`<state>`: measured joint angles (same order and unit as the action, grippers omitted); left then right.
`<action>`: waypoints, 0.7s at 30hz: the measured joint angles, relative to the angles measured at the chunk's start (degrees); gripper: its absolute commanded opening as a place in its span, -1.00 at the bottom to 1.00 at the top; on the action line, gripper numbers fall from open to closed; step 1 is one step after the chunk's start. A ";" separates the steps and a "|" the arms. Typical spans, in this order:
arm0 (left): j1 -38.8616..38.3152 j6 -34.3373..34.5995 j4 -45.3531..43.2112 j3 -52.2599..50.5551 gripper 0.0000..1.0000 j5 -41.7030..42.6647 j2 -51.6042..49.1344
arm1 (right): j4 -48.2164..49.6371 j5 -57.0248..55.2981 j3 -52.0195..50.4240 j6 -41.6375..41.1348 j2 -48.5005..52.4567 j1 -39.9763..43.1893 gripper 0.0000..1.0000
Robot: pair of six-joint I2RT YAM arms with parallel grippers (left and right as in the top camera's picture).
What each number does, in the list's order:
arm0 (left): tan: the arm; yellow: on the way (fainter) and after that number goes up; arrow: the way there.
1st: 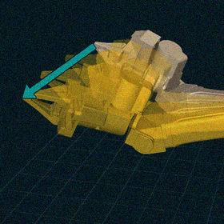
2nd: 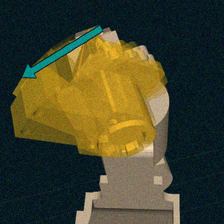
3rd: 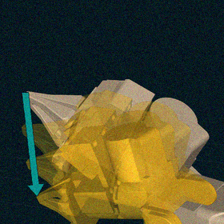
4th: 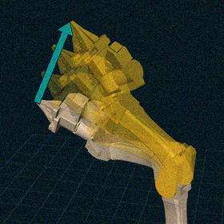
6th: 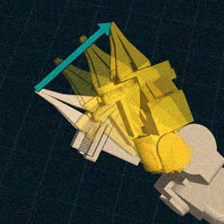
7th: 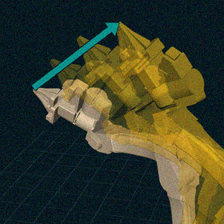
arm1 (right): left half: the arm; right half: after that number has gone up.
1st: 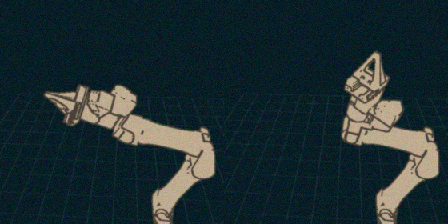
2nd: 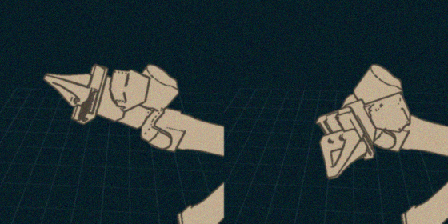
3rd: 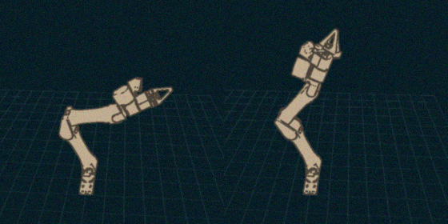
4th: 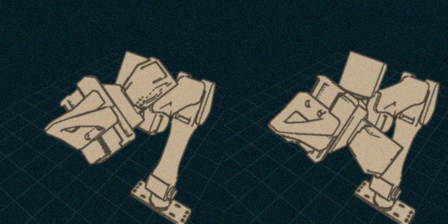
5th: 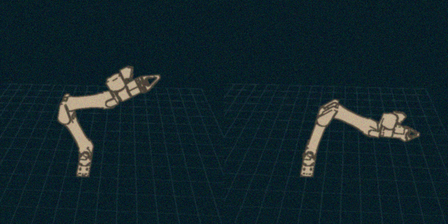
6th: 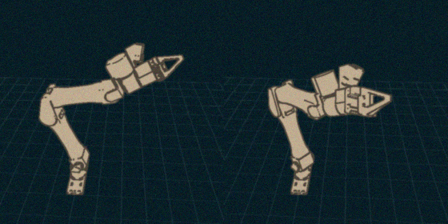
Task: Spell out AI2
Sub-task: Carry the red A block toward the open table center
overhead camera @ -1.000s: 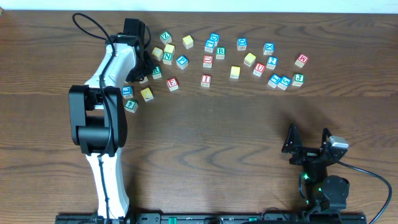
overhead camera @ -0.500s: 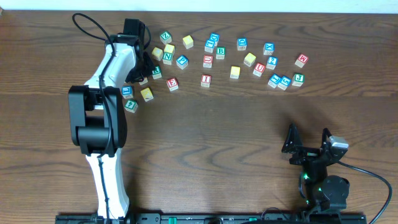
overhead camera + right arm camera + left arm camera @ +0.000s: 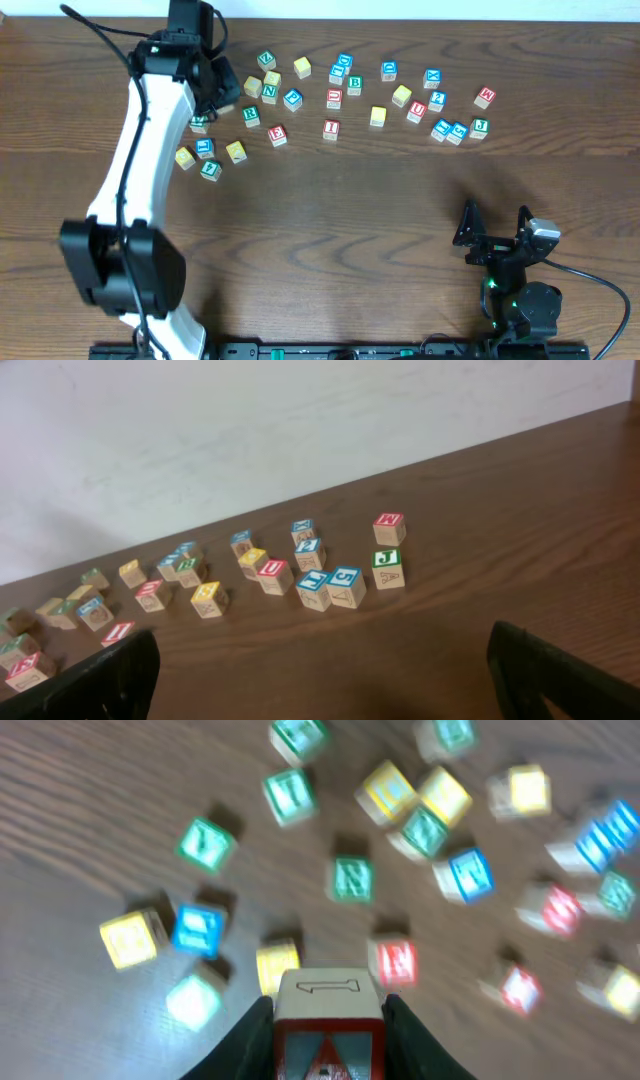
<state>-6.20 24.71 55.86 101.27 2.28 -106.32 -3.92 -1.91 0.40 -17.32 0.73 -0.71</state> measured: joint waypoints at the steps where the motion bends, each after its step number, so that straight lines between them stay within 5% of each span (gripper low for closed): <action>1: -0.81 -0.52 1.16 0.00 -0.46 0.39 0.85 | -0.02 0.00 0.00 0.00 0.00 0.00 0.99; 10: -10.69 -4.59 7.32 -2.14 -0.46 1.92 1.53 | -0.02 0.00 0.00 0.00 0.00 0.00 0.99; 21: -15.63 -6.14 -5.64 -16.24 -0.46 1.88 -1.27 | -0.02 0.00 0.00 0.00 0.00 0.00 0.99</action>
<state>-21.82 18.57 50.22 85.03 4.16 -107.59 -3.95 -1.91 0.40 -17.32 0.73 -0.71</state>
